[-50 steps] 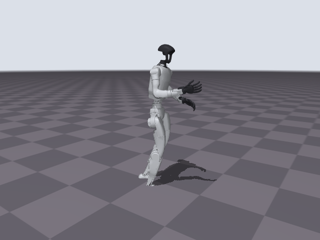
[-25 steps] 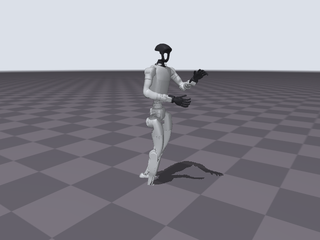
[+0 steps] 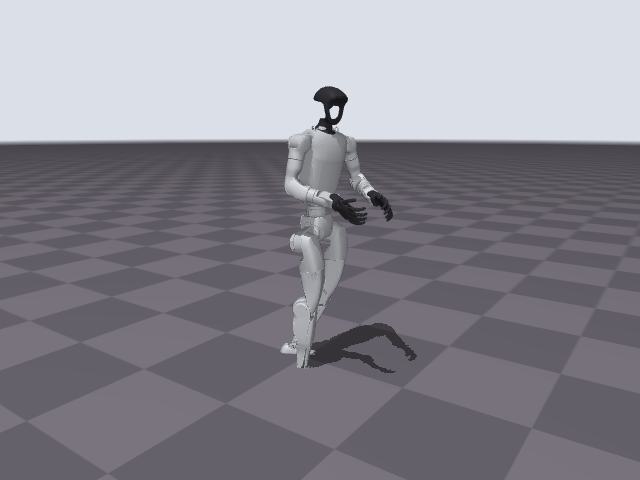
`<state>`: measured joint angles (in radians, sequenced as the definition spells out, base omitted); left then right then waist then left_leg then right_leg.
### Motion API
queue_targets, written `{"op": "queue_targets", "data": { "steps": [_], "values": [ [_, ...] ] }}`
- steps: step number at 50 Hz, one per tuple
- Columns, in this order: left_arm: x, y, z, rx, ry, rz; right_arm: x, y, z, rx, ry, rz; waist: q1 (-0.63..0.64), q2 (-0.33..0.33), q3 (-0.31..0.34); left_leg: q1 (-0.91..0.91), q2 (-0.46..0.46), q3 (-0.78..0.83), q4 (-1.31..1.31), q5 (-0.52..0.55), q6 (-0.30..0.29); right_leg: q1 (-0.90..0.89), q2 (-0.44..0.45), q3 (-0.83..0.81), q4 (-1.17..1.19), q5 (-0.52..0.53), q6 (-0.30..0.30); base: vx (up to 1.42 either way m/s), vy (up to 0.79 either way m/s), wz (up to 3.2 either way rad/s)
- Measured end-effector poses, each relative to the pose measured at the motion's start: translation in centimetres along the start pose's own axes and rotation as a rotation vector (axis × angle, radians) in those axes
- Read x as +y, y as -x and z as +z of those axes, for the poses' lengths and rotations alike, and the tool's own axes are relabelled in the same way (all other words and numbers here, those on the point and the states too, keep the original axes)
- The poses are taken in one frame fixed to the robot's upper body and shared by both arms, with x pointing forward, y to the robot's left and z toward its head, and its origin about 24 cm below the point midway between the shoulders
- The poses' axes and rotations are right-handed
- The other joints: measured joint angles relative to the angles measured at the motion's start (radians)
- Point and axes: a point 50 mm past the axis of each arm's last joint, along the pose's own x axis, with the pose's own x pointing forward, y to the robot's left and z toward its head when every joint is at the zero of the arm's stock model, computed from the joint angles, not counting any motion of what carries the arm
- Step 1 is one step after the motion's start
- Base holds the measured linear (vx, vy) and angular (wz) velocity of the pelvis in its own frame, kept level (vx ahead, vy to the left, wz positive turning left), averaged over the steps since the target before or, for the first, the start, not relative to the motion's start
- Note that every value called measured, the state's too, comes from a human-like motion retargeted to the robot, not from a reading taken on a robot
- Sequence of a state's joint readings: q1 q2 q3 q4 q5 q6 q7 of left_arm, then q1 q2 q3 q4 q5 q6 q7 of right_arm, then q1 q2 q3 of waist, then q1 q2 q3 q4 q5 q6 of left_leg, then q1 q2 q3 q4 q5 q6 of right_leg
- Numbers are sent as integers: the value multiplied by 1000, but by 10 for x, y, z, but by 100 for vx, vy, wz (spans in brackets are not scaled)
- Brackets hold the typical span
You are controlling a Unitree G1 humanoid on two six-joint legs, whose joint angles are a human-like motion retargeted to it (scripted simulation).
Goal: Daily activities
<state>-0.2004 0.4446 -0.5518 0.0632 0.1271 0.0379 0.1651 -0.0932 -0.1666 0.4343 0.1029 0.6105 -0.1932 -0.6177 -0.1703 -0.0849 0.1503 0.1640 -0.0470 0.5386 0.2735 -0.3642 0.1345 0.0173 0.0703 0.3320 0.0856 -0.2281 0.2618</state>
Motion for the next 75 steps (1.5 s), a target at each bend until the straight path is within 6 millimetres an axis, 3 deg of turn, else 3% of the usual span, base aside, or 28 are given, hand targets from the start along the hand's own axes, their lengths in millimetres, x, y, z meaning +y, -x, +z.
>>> {"op": "queue_targets", "data": {
  "steps": [6, 12, 18, 30, 37, 52, 55, 62, 75],
  "values": [
    [-5, 14, -11, 50, 110, -42, -6, -14, 26, -120, -24, -74, 18, -5, -13, 0, 5, -2, 38, -6, 14, 7, 0, -1, 15, -11, 0, 0, 0, 0],
    [-3, 19, -15, 66, 149, -57, -11, -23, 29, -146, 77, -109, 40, -12, -18, -8, 17, -4, 84, -17, 23, 15, 3, -1, 16, -14, 0, 0, 0, 0],
    [5, 18, -11, 52, 137, -17, -30, -26, 2, -52, 282, -144, 62, -17, -12, -26, 36, -10, 135, -27, 25, 28, 9, -3, -4, -4, 0, 0, 0, 0],
    [21, 7, 6, -22, 8, 89, -65, -10, -58, 153, 673, -137, 92, -9, -16, -57, 71, -31, 217, -39, 26, 64, 19, -11, -76, 36, 0, 0, 0, 0],
    [27, 4, 8, -39, -74, 127, -69, -9, -68, 175, 801, -120, 110, -8, -22, -64, 77, -44, 235, -38, 26, 85, 18, -16, -119, 58, 0, 0, 0, 0],
    [40, 1, 12, -91, -277, 193, -72, -15, -70, 131, 1018, -93, 139, -12, -37, -54, 50, -58, 201, -18, 30, 89, 9, -28, -131, 58, 0, 0, 0, 0],
    [41, -1, 20, -134, -317, 206, -73, -15, -71, 126, 1051, -86, 141, -12, -40, -48, 47, -57, 195, -13, 30, 91, 9, -28, -131, 59, 0, 0, 0, 0],
    [50, -13, 65, -320, -406, 280, -77, -12, -76, 140, 1113, -55, 142, -6, -50, -36, 42, -52, 182, 0, 31, 96, 10, -22, -131, 65, 0, 0, 0, 0],
    [58, -32, 84, -370, -508, 340, -86, -5, -81, 166, 1186, 8, 114, 1, -50, -35, 51, -42, 186, 14, 34, 95, 20, -7, -131, 84, 0, 0, 0, 0]
  ]
}}
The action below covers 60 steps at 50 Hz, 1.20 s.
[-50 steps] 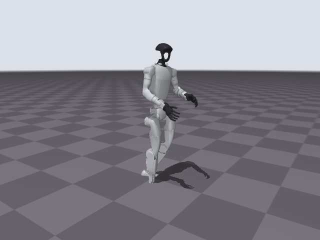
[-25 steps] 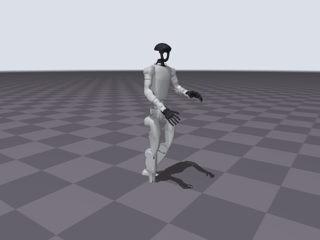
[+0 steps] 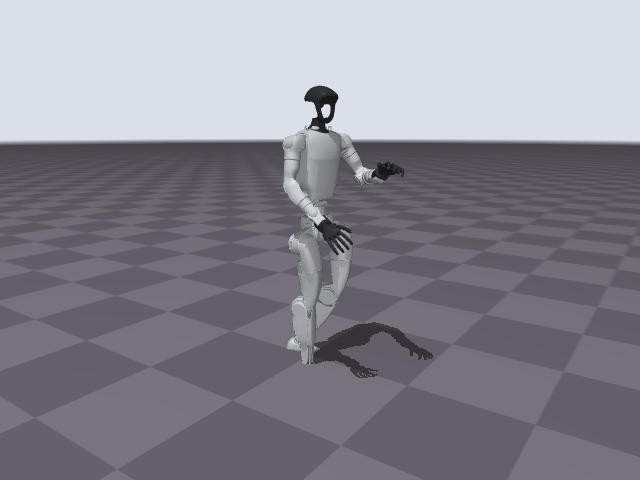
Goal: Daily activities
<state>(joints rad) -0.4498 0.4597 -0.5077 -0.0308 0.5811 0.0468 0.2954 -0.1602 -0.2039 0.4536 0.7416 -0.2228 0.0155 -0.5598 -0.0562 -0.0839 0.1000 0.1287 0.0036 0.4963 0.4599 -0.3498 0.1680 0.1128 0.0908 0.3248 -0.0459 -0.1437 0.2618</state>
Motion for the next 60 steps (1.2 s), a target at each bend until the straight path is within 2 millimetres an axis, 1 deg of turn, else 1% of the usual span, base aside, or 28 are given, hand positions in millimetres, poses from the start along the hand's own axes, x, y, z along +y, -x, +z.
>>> {"op": "queue_targets", "data": {
  "steps": [10, 15, 18, 20, 30, 33, 37, 40, 48, 51, 55, 60],
  "values": [
    [-16, 0, 1, 56, 120, -29, 1, 3, -4, -4, 42, 26, 1, -10, 13, -12, 14, 8, 23, 0, -2, -5, 10, 2, -1, 7, 0, 0, 0, 0],
    [-19, 3, 3, 75, 193, -23, 1, 4, -7, 6, 45, 28, 12, -15, 21, -14, 18, 8, 32, -4, -4, -3, 12, 0, -1, 5, 0, 0, 0, 0],
    [-17, 4, 5, 76, 221, -3, 1, 5, -10, 21, 39, 24, 20, -16, 24, -13, 19, 6, 34, -6, -4, 0, 12, -3, -1, 2, 0, 0, 0, 0],
    [-11, 3, 6, 67, 230, 30, 0, 6, -13, 33, 35, 20, 27, -17, 25, -11, 19, 4, 35, -8, -4, 3, 12, -5, -1, 0, 0, 0, 0, 0],
    [43, -12, 22, -53, 199, 316, -5, 11, -24, 50, 61, -11, 55, -18, 27, 4, 19, -10, 36, -13, -2, 24, 11, -17, -1, -7, 0, 0, 0, 0],
    [53, -14, 26, -77, 186, 368, -8, 12, -27, 41, 87, -24, 61, -19, 30, 7, 20, -14, 42, -14, -1, 30, 10, -19, -1, -9, 0, 0, 0, 0],
    [58, -13, 27, -86, 182, 397, -12, 13, -29, 34, 115, -40, 68, -17, 35, 8, 22, -18, 49, -16, -1, 35, 10, -23, -1, -11, 0, 0, 0, 0],
    [53, -10, 25, -70, 193, 375, -13, 13, -30, 32, 130, -47, 71, -16, 41, 7, 22, -20, 53, -16, -1, 37, 9, -26, -1, -13, 0, 0, 0, 0],
    [17, 12, 5, 56, 230, 184, -11, 11, -31, 38, 160, -32, 76, -13, 53, 3, 19, -24, 55, -13, -1, 34, 4, -34, -1, -18, 0, 0, 0, 0],
    [6, 20, -3, 103, 238, 123, -10, 11, -32, 42, 169, -19, 76, -14, 55, 1, 17, -25, 54, -11, 1, 32, 2, -35, -1, -21, 0, 0, 0, 0],
    [-1, 28, -11, 145, 244, 73, -8, 11, -33, 48, 176, -1, 74, -15, 56, -2, 14, -26, 52, -8, 4, 29, -2, -37, -1, -23, 0, 0, 0, 0],
    [-3, 31, -14, 166, 254, 48, -6, 10, -34, 62, 173, 18, 70, -16, 55, -6, 12, -27, 50, -5, 5, 25, -4, -39, 0, -25, 0, 0, 0, 0]
  ]
}}
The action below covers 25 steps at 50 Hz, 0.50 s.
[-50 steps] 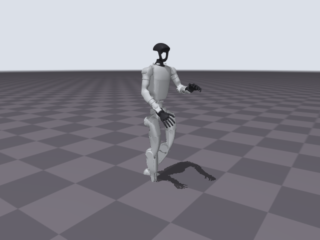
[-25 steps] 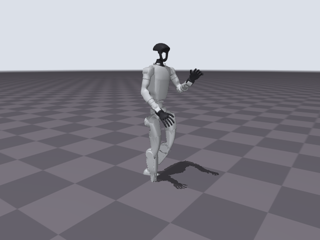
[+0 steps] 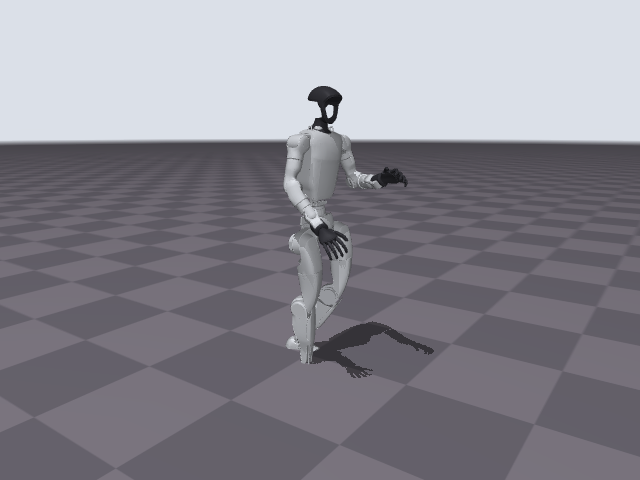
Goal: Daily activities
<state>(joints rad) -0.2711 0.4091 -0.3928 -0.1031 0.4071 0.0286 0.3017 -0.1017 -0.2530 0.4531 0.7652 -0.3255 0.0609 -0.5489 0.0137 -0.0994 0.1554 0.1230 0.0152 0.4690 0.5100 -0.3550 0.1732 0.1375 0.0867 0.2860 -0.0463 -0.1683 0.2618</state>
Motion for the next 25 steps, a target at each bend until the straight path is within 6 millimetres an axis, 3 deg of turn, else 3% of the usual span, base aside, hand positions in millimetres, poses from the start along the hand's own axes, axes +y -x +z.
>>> {"op": "queue_targets", "data": {
  "steps": [25],
  "values": [
    [4, 14, -17, 95, 66, 3, 2, -2, -5, 41, 1, 5, 8, 3, -2, -19, 0, -10, 7, 0, 6, -13, -1, -18, 0, 3, 0, 0, 0, 0]
  ]
}}
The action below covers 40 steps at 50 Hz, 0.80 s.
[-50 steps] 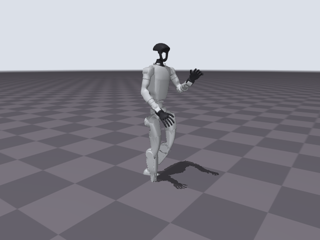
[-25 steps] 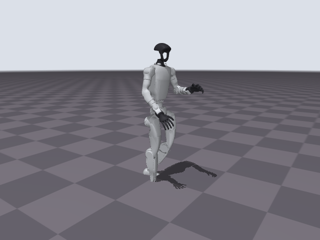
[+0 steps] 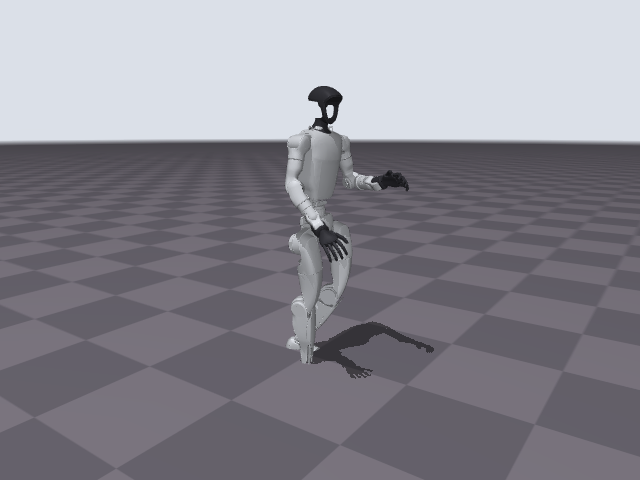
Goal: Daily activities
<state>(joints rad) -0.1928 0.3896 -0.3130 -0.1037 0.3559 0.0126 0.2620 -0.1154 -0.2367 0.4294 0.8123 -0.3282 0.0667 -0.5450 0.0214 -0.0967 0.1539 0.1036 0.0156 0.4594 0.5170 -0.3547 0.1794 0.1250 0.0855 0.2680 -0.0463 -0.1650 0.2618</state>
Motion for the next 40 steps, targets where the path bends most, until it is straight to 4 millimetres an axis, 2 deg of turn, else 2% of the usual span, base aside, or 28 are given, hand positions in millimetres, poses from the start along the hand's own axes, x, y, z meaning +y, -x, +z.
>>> {"op": "queue_targets", "data": {
  "steps": [8, 12, 15, 18, 20, 22, 24, 26, 28, 30, 32, 35, 37, 40],
  "values": [
    [1, 4, -5, 23, -8, -3, -1, 1, 2, -14, -6, -24, -13, -5, -5, -3, 0, 4, -4, -5, 6, -6, 0, -1, 0, 0, 0, 0, 0, 0],
    [-1, 11, -15, 72, 1, -5, -3, 3, 4, -8, -66, -55, -22, -8, -5, -5, -2, 6, -8, -7, 9, -10, -2, 0, 0, -2, 0, 0, 0, 0],
    [-7, 29, -39, 200, 6, -31, -5, 4, 10, -2, -156, -96, -29, -11, -1, -6, -4, 10, -14, -9, 11, -14, -3, 2, 0, -3, 0, 0, 0, 0],
    [-15, 56, -73, 387, 8, -63, -19, 2, 19, -9, -272, -187, -41, -21, -2, -3, -6, 17, -21, -9, 14, -17, -5, 5, 0, -2, 0, 0, 0, 0],
    [-21, 76, -94, 511, 12, -83, -34, -1, 28, -34, -359, -270, -50, -31, -4, -1, -7, 23, -26, -7, 17, -18, -6, 9, 0, 1, 0, 0, 0, 0],
    [-26, 97, -112, 627, 13, -112, -58, -5, 46, -106, -451, -369, -60, -42, -7, 3, -7, 29, -30, -6, 21, -18, -5, 14, 0, 5, 0, 0, 0, 0],
    [-30, 117, -126, 719, 5, -144, -90, -5, 74, -241, -539, -482, -70, -54, -10, 7, -6, 37, -31, -4, 25, -17, -2, 22, 0, 11, 0, -4, 0, -21],
    [-31, 132, -136, 777, -13, -175, -130, 2, 111, -434, -615, -607, -78, -67, -13, 10, -4, 46, -29, -3, 29, -16, 1, 31, 0, 16, 0, -4, -1, -25],
    [-28, 142, -141, 800, -41, -202, -171, 23, 151, -668, -679, -743, -84, -79, -18, 11, 1, 56, -24, -3, 31, -16, 6, 40, 0, 22, 0, -4, -2, -26],
    [-24, 147, -144, 794, -74, -221, -207, 54, 186, -904, -735, -879, -88, -92, -21, 10, 7, 66, -16, -4, 33, -17, 11, 49, 0, 28, 0, -4, -2, -25],
    [-19, 147, -143, 767, -109, -236, -232, 88, 209, -1099, -780, -988, -89, -104, -22, 7, 14, 74, -5, -6, 32, -18, 15, 55, -1, 32, 0, -3, -2, -20],
    [-10, 143, -141, 714, -158, -250, -249, 127, 227, -1296, -828, -1077, -87, -122, -18, 0, 24, 81, 8, -12, 29, -22, 23, 60, -1, 37, 0, 0, 0, 0],
    [-5, 139, -138, 678, -182, -254, -251, 139, 231, -1346, -835, -1090, -85, -133, -14, -5, 31, 83, 17, -17, 25, -24, 29, 60, -1, 40, 0, 0, 0, 0],
    [0, 134, -134, 638, -201, -253, -251, 143, 232, -1350, -827, -1099, -83, -142, -11, -10, 39, 81, 26, -26, 22, -25, 36, 56, -1, 42, 0, 0, 0, 0]
  ]
}}
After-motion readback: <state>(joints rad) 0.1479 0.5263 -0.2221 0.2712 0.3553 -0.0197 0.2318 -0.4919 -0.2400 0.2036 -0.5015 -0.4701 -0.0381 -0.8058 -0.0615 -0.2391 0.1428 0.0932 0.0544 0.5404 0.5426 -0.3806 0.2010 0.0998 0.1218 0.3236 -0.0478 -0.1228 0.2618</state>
